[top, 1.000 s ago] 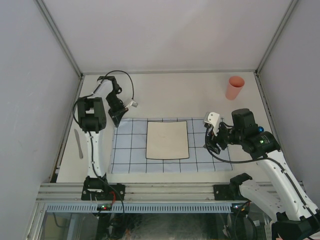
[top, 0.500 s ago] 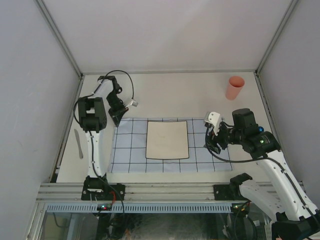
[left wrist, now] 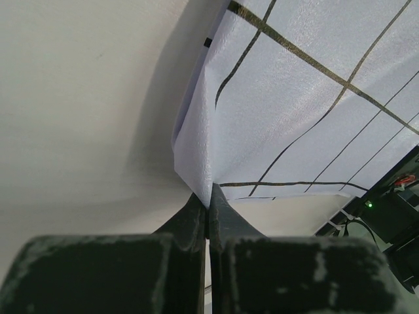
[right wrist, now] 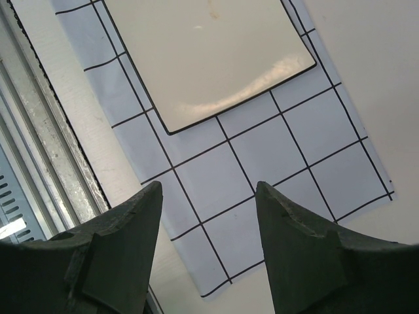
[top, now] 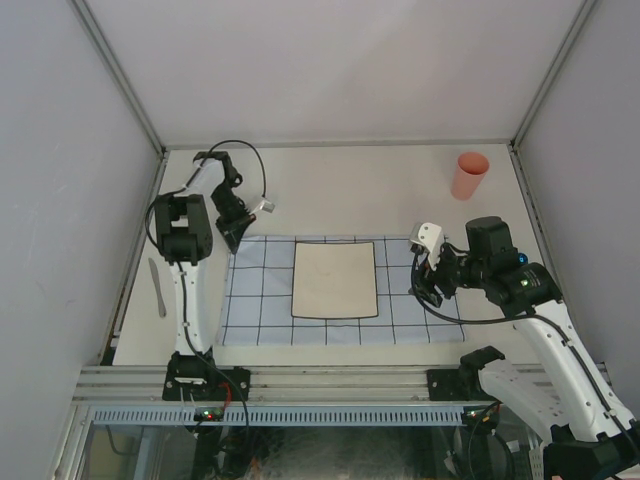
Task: Set the dinner table for one person
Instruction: Adjust the napkin at the center of the board, then pick up the cup at the center of the board.
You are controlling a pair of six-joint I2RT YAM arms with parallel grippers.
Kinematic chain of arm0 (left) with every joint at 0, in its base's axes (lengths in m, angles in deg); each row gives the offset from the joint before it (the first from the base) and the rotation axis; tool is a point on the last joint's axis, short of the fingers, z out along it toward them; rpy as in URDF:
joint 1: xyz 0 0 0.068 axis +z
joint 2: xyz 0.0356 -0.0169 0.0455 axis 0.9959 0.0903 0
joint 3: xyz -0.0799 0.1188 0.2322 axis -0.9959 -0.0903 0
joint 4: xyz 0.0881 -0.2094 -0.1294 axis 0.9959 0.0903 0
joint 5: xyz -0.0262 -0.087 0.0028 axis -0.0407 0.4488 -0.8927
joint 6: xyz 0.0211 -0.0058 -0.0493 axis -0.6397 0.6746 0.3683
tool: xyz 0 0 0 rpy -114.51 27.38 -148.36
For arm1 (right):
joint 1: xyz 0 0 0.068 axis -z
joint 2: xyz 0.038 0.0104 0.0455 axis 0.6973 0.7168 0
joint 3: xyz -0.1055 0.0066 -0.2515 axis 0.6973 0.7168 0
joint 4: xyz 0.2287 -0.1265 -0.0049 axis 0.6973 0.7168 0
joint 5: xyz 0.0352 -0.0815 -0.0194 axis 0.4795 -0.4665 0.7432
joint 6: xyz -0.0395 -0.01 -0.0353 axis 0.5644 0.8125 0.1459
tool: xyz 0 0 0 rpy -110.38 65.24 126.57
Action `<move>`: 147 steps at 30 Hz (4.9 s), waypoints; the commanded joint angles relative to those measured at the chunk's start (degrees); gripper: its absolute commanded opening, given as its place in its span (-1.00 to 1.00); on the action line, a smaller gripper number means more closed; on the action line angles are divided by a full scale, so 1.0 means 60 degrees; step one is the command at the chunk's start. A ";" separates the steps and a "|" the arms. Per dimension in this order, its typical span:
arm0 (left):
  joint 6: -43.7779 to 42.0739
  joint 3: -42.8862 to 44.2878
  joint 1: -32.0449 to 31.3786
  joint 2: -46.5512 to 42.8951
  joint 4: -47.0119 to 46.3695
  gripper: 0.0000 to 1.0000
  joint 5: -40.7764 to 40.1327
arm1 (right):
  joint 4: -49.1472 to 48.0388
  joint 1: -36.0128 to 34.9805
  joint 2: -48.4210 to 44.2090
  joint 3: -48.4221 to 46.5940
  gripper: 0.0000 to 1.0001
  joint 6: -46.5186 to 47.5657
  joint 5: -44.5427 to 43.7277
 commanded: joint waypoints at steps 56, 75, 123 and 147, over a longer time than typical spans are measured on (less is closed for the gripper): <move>0.1703 -0.2004 0.0348 -0.4198 -0.2157 1.00 0.0632 | -0.2047 0.0214 0.1593 0.0474 0.23 -0.1841 -0.0609; 0.4176 -0.4687 0.0857 -0.6726 -0.2216 1.00 0.4449 | -0.8945 0.1203 0.7136 0.0461 0.29 -0.7978 0.3838; 0.5655 -1.2489 0.2414 -1.5600 -0.9205 1.00 -0.5524 | -0.4201 0.5064 -0.2330 0.1520 0.64 -0.2368 -0.3873; 0.5274 -1.2994 0.2936 -1.5888 -0.9104 1.00 -0.4557 | -0.0890 0.5157 0.9798 -1.0457 0.99 0.0617 -0.1978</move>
